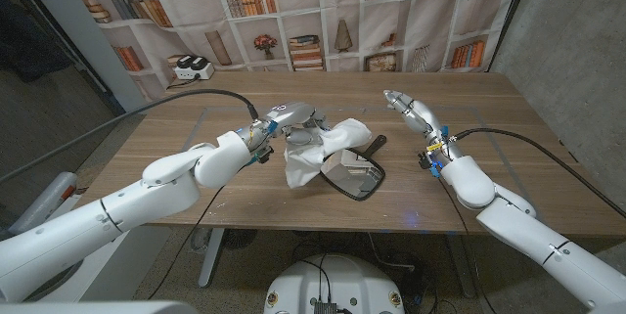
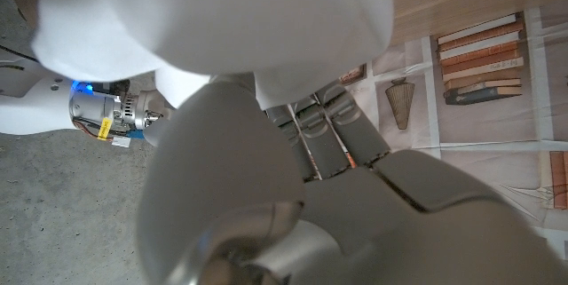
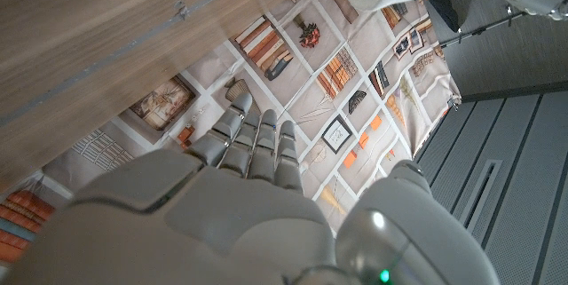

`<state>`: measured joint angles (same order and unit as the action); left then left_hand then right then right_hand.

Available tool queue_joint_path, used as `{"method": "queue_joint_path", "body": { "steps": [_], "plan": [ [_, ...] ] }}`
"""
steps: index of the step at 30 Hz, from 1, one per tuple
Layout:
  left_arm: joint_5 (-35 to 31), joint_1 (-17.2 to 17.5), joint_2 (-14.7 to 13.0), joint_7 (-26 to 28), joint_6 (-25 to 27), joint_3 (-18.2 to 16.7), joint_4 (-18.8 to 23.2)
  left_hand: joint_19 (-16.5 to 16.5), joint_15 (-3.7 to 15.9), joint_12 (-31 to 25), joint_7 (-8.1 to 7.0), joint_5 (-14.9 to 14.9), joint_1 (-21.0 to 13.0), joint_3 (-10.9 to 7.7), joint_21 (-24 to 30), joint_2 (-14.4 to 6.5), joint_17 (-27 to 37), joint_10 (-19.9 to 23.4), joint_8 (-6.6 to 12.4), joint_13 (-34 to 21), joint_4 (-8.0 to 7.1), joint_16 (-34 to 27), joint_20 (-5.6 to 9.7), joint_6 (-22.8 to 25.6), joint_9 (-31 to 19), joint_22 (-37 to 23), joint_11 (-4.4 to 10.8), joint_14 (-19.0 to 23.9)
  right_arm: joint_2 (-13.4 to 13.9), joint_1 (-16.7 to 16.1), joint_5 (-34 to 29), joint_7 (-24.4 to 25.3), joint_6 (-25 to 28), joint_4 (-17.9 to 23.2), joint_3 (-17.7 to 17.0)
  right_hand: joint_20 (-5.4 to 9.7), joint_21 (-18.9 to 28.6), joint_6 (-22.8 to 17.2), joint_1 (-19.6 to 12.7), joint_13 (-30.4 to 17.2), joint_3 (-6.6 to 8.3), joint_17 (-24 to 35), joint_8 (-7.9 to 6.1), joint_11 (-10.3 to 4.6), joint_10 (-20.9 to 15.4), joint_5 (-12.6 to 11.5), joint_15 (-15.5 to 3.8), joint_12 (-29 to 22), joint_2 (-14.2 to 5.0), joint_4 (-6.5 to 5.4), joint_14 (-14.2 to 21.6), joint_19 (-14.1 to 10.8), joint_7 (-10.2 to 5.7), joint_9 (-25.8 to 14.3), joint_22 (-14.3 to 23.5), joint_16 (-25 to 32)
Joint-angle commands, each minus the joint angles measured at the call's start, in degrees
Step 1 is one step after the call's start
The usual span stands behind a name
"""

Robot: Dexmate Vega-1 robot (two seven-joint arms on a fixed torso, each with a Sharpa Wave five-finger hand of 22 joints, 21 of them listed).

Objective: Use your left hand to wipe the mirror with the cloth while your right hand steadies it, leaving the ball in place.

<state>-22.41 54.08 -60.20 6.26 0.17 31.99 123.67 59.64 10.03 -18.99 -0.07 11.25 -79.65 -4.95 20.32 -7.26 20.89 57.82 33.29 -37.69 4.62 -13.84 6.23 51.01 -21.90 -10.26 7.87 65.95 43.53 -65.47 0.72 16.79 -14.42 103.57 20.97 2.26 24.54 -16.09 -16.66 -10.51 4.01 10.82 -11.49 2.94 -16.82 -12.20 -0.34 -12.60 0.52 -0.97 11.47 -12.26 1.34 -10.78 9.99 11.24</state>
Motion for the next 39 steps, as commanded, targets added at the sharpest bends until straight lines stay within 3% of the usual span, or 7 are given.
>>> {"method": "queue_joint_path", "body": {
  "steps": [1, 15, 21, 24, 28, 35, 39],
  "plan": [
    [0.8, 1.3, -2.4, 0.9, -0.9, -1.7, 0.8, -0.3, 2.81, 0.3, 0.28, 0.3, -0.4, -1.28, -0.2, -0.4, 0.3, 1.9, 0.32, -1.5, -1.08, 0.2, -0.18, 1.2, -0.2, -0.3, 1.09, 2.9, 2.2, 0.1, -7.4, 2.8, 6.4, 2.2, 2.5, 1.93, -0.3, -0.5, 1.0, -0.2, -0.43, 0.1, -0.52, -0.49, -0.3, -0.4, -0.47, -0.4, -0.06, -0.24, -0.1, -0.5, -0.45, -0.2, 0.3, 0.3],
    [0.4, 0.5, -2.2, 0.1, -1.2, -1.4, 1.0, -0.5, 2.83, 0.6, 0.16, 0.2, -0.3, -1.38, -0.3, -0.3, 0.5, 2.0, 0.47, -1.9, -1.18, 0.3, -0.17, 1.0, -0.2, -0.3, 1.21, 3.1, 6.6, -1.3, -17.8, 6.5, 11.7, 4.1, 4.4, 2.83, -0.8, 0.1, 1.8, -0.2, -0.62, 0.1, -0.09, -1.66, 0.1, -1.0, -1.39, -0.2, -0.84, -0.83, -0.3, -0.9, -1.53, -0.2, 0.3, 0.1],
    [-0.2, -0.2, -1.5, -0.3, -1.1, -0.7, 1.1, -0.5, 2.81, 0.8, 0.2, 0.2, -0.3, -1.4, -0.3, -0.3, 0.5, 2.0, 0.53, -2.0, -1.26, 0.4, -0.19, 0.9, -0.1, -0.3, 1.26, 3.1, 8.7, -0.7, -19.1, 5.2, 12.2, 4.6, 4.6, 3.1, -1.6, 0.5, -2.1, -0.2, 2.11, -0.3, 0.03, -2.06, 0.6, -2.2, -1.65, 0.1, -4.74, 0.75, -0.2, -1.3, -1.75, -0.2, 0.2, -0.2],
    [-0.4, -0.4, -1.2, -0.4, -1.0, -0.5, 1.1, -0.6, 2.83, 0.9, 0.11, 0.2, -0.3, -1.42, -0.4, -0.3, 0.5, 2.0, 0.6, -2.1, -1.28, 0.4, -0.26, 1.0, -0.1, -0.3, 1.16, 3.2, 9.2, -0.5, -19.8, 5.4, 11.8, 4.5, 4.6, 3.41, -2.7, 0.8, -9.2, -0.1, 6.32, -0.6, 0.06, -2.44, 0.6, -2.6, -2.2, 0.3, -8.43, 4.72, 0.0, -2.1, -1.94, -0.2, 0.2, -0.4],
    [-0.6, -0.3, -0.8, -0.1, -0.8, -0.3, 1.2, -0.7, 2.84, 0.9, 0.13, 0.2, -0.2, -1.45, -0.4, -0.3, 0.6, 2.1, 0.64, -2.2, -1.32, 0.5, -0.29, 1.0, -0.1, -0.3, 1.29, 3.3, 9.7, -0.4, -20.7, 5.9, 11.6, 4.5, 4.6, 4.22, -3.9, 0.9, -22.3, -0.1, 15.41, -0.5, 0.07, -3.88, 0.2, -1.8, -3.7, 0.3, -11.4, 10.91, 1.4, -4.5, -2.83, -0.2, 0.3, -0.3],
    [-1.0, 0.0, -0.2, 0.5, -0.2, 0.1, 1.2, -0.8, 2.84, 1.1, 0.21, 0.2, -0.2, -1.48, -0.4, -0.2, 0.6, 2.2, 0.71, -2.4, -1.37, 0.6, -0.3, 1.0, 0.1, -0.3, 1.23, 3.3, 11.0, 0.2, -22.9, 5.4, 11.9, 4.8, 4.9, 6.42, -4.6, -0.3, -37.9, -0.1, 27.4, -0.1, -0.11, -7.16, -0.8, -0.7, -6.42, 0.2, -12.35, 11.27, 3.1, -6.8, -6.33, -0.3, 0.5, -0.2],
    [-1.3, 0.0, 0.2, 0.8, -0.1, 0.3, 1.1, -0.8, 2.87, 1.2, 0.12, 0.2, -0.2, -1.51, -0.5, -0.2, 0.7, 2.4, 0.73, -2.4, -1.38, 0.6, -0.29, 0.8, 0.0, -0.3, 1.33, 3.2, 11.8, 0.9, -24.2, 4.2, 12.6, 5.0, 5.3, 7.86, -4.6, -2.1, -41.9, -0.1, 31.46, 0.5, -0.47, -8.8, -1.1, -1.7, -7.78, 0.2, -13.19, 9.78, 3.2, -6.4, -8.13, -0.4, 1.0, 0.1]
  ]
}}
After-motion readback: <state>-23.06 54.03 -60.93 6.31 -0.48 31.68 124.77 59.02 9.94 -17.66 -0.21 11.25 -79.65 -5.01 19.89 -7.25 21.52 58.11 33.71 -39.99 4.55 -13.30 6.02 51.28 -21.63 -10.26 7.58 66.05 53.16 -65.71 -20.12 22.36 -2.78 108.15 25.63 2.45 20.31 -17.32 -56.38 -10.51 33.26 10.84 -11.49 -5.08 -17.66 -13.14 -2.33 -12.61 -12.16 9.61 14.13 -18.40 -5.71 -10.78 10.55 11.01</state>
